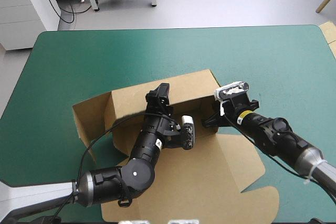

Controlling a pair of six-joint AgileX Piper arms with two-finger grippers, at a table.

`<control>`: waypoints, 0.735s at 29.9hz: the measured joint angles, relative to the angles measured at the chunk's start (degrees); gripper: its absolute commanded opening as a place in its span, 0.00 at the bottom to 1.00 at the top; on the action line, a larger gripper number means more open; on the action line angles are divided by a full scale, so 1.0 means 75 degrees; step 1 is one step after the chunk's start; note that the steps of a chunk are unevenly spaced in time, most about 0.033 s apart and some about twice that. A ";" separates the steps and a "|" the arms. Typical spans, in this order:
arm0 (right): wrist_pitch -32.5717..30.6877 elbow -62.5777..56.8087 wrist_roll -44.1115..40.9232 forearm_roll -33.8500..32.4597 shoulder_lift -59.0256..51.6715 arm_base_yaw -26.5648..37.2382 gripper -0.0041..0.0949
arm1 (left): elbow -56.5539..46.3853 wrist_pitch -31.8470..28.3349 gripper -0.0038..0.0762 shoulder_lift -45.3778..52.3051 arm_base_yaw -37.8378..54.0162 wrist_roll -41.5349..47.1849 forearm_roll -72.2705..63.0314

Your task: Fold the box

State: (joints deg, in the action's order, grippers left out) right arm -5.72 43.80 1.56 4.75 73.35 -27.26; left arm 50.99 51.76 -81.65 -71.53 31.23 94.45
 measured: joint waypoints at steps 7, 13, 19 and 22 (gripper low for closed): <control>0.0166 0.1324 0.0012 -0.0007 0.1274 0.0977 0.02 | 0.0040 0.0196 0.76 0.0000 -0.0195 0.0000 0.0021; 0.0003 0.1940 0.0134 -0.0007 0.1782 0.1121 0.02 | 0.0040 -0.0043 0.05 0.0000 -0.0195 -0.0434 -0.0420; -0.0106 0.1950 0.0134 -0.0007 0.1840 0.1121 0.02 | 0.0738 -0.0264 0.07 0.0000 -0.0087 -0.3144 -0.3025; -0.0124 0.1950 0.0134 -0.0007 0.1840 0.1121 0.02 | 0.1874 -0.0063 0.07 -0.0038 0.0448 -0.5417 -0.6112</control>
State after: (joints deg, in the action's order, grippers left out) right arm -6.65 58.43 2.57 4.70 87.15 -18.85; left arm 65.04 51.29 -81.93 -68.17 -9.40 48.61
